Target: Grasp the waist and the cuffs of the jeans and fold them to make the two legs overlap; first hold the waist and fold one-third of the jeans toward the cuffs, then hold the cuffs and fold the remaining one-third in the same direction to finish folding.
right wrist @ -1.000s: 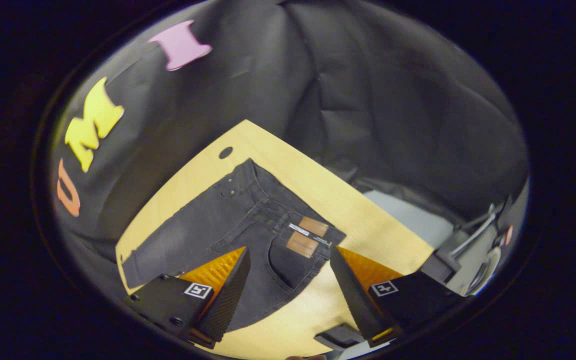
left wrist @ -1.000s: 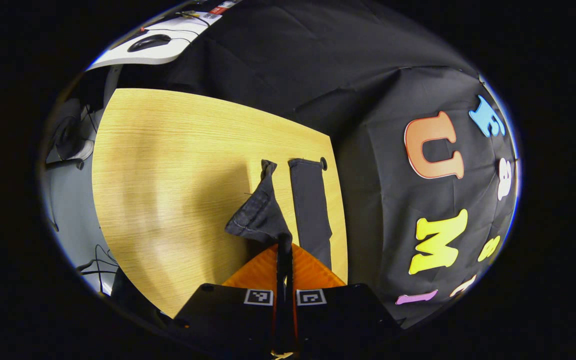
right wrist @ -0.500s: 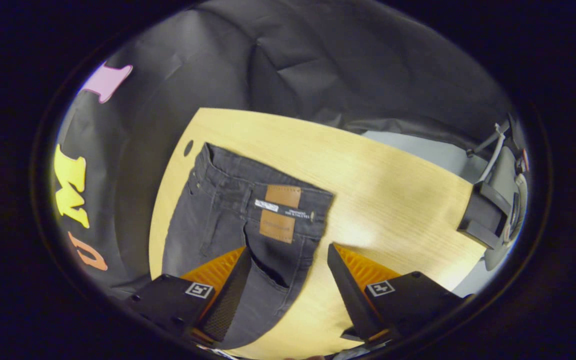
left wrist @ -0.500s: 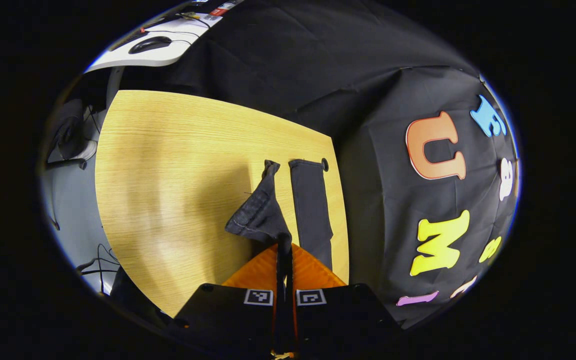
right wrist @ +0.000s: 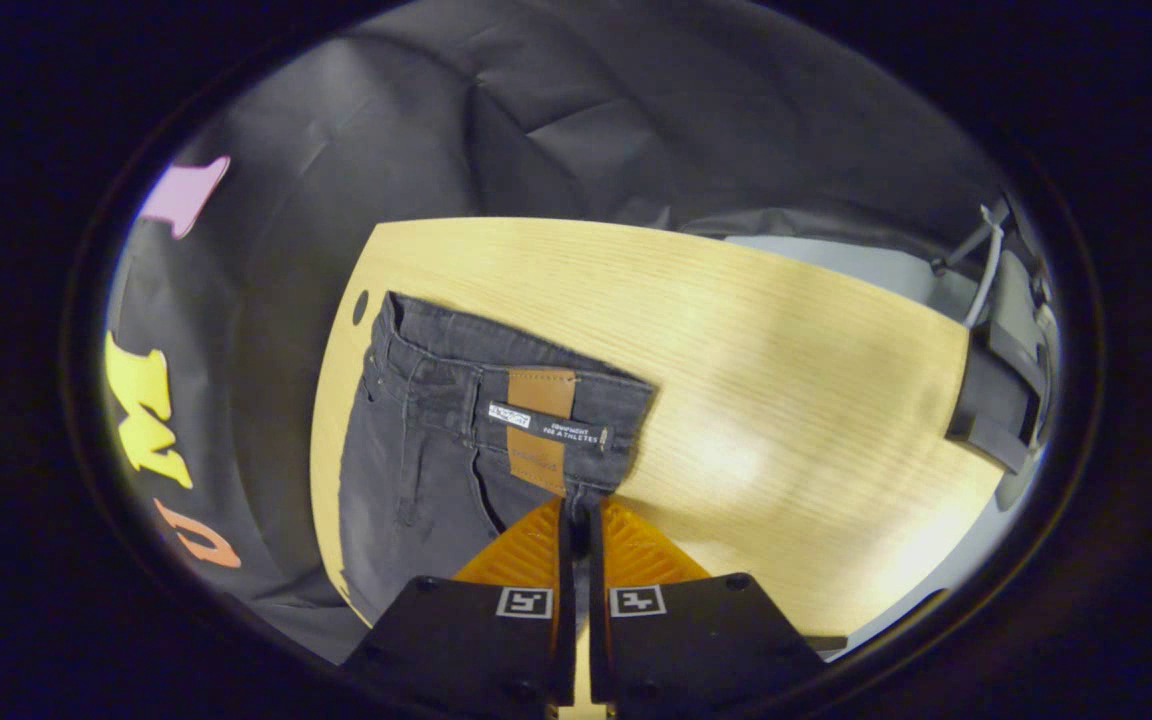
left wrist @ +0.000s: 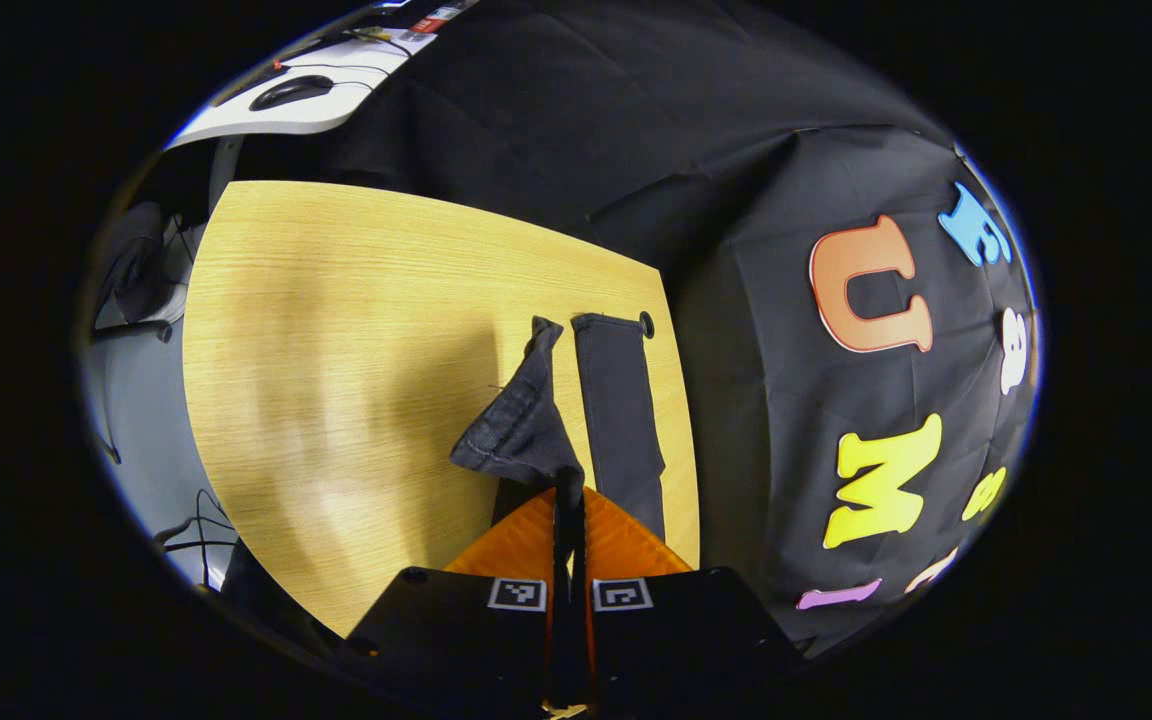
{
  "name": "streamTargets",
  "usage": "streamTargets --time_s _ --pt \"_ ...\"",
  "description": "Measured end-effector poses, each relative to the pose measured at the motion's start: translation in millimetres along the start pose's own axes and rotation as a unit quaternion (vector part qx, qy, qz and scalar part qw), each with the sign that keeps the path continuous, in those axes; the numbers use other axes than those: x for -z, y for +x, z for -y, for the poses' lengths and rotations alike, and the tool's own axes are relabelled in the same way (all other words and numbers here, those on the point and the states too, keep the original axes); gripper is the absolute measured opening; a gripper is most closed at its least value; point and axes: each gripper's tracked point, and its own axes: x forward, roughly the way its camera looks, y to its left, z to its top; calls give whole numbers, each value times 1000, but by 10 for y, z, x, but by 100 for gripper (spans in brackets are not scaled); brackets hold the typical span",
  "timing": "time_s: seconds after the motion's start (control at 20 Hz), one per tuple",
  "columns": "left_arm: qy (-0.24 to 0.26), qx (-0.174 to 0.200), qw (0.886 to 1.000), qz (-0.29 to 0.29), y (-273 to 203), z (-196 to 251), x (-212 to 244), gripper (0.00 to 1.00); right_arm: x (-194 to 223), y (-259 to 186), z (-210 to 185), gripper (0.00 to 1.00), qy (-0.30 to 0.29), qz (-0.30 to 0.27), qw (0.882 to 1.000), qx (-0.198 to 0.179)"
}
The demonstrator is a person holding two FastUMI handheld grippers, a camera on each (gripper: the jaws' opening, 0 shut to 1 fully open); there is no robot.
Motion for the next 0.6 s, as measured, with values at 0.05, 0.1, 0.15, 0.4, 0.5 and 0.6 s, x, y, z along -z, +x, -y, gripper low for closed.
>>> streamTargets --time_s 0.05,0.1,0.15,0.4,0.5,0.6 --pt "-2 -3 1000 2 9 -22 -17 3 -6 6 -6 6 3 2 1000 -6" --pt "-6 -5 1000 1 12 -25 -20 3 -7 -10 -20 6 5 7 1000 -13" --pt "-10 -5 1000 1 7 -22 -34 3 -19 -31 -46 6 11 14 1000 -25" --pt "-36 8 999 7 16 137 -217 3 -153 -271 -396 6 27 37 994 -103" --pt "-35 11 999 9 55 219 -293 3 -215 -413 -738 6 30 41 990 -133" --pt "-31 11 999 8 138 316 -346 3 -264 -520 -1045 6 21 47 986 -158"
